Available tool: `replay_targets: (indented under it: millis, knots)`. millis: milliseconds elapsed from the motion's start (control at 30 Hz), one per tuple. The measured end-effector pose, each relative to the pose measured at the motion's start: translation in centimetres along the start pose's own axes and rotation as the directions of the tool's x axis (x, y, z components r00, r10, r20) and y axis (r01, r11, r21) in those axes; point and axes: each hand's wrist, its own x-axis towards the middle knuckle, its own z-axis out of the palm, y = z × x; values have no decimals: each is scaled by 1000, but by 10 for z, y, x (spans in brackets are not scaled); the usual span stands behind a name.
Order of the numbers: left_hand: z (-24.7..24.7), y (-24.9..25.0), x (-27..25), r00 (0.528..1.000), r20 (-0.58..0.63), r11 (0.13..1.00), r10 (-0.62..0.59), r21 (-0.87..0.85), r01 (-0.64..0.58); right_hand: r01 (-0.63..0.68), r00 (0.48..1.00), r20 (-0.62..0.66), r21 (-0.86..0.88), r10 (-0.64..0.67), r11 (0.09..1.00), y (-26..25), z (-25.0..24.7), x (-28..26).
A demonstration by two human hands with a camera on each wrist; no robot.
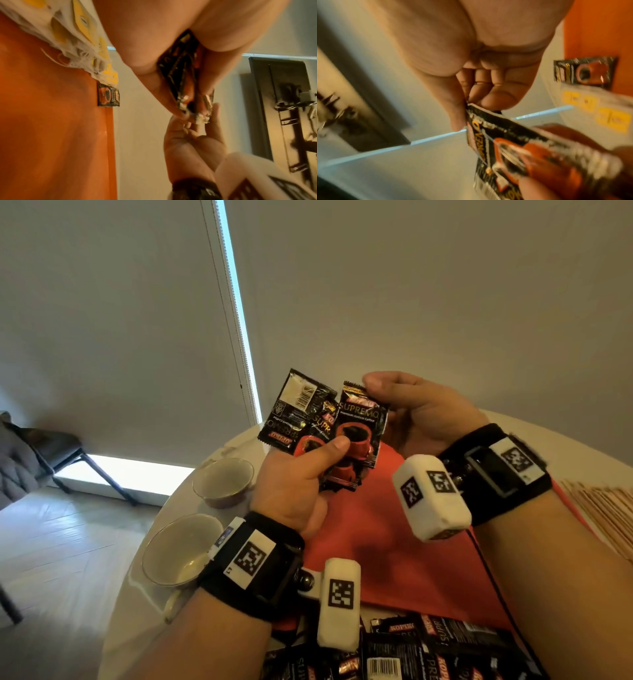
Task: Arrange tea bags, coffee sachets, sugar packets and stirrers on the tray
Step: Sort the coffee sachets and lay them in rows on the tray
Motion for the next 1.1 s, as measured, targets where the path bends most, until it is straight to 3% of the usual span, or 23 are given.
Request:
replay_targets:
  millis: [67, 167, 267, 367, 533, 633, 700, 767, 900, 1100]
  knots:
    - [3, 0, -3, 1000, 23, 1000, 12, -11, -12, 10, 999, -39, 29, -9, 1000, 3, 3, 1]
    - [3, 1, -3, 996, -89, 1000, -5, -6, 4, 40, 997, -70, -14, -41, 999, 7, 6, 4]
    - [-2, 4, 2, 971, -236, 999, -25, -35, 17, -37, 999, 23, -182, 42, 983, 7, 4, 3]
    - [-1, 5, 4, 956, -295, 999, -13, -50, -2, -54, 992, 91, -314, 87, 948, 10, 6, 1]
    - [-3, 3, 6, 946, -323, 998, 9, -50, -27, 3, 1000, 15, -336, 2, 942, 16, 8, 5]
    - [-9, 1, 10, 921, -384, 998, 65, 9, -66, 19, 988, -146, -239, -55, 971, 17, 1, 14]
    - [-12, 1, 13, 911, -402, 995, 89, 71, -66, -28, 961, -277, -165, -19, 986, 18, -13, 26]
    - [-14, 0, 14, 906, -412, 993, 96, 109, -55, -138, 937, -344, -208, 60, 968, 27, -30, 39]
    - [-11, 0, 12, 906, -406, 987, 122, 148, -66, -358, 887, -428, -405, 172, 841, 54, -45, 55]
    - [-12, 0, 12, 911, -389, 982, 138, 172, -75, -455, 857, -452, -438, 247, 775, 71, -46, 66]
